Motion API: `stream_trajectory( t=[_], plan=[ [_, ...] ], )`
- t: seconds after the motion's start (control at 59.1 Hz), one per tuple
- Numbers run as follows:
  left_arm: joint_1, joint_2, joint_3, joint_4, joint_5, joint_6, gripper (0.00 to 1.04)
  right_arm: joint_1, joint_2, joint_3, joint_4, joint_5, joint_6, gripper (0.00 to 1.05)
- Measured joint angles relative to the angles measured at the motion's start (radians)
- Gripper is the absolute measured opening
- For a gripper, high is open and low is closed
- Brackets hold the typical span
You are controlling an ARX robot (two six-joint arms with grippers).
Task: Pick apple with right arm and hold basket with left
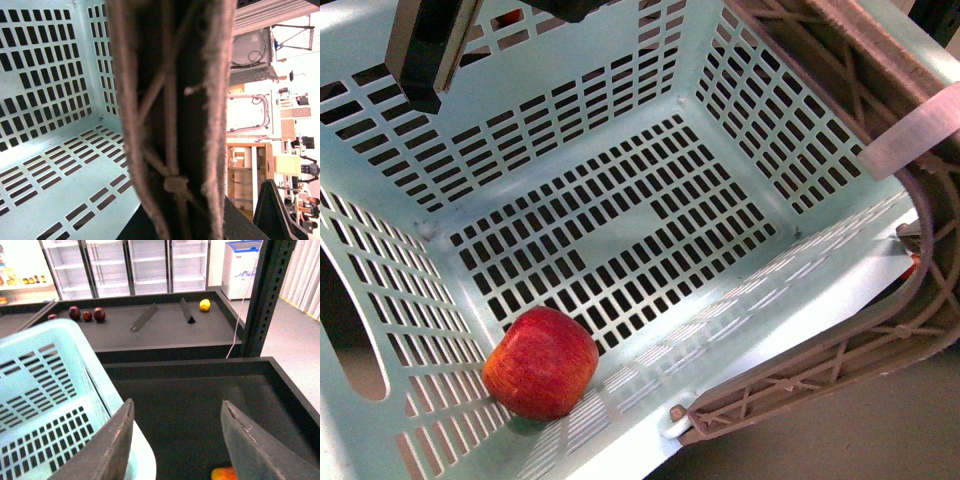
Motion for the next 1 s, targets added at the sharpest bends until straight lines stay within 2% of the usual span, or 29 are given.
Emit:
stream_trajectory(
  t=[0.051, 0.186, 0.998],
  plan=[
    [0.000, 0.000, 0.000, 0.000, 0.002, 0.000, 0.06, -0.053, -0.033, -0.029, -0.003, -0.075, -0.010, 0.24],
    [0.000, 0.000, 0.000, 0.000, 0.001, 0.000, 0.06, -0.085, -0.092, -0.068, -0.018, -0.081, -0.022, 0.02],
    [0.000, 0.000, 0.000, 0.000, 0.000, 0.000, 0.06, -0.087, -0.428, -0.182, -0.217, -0.082, -0.021, 0.02]
  ],
)
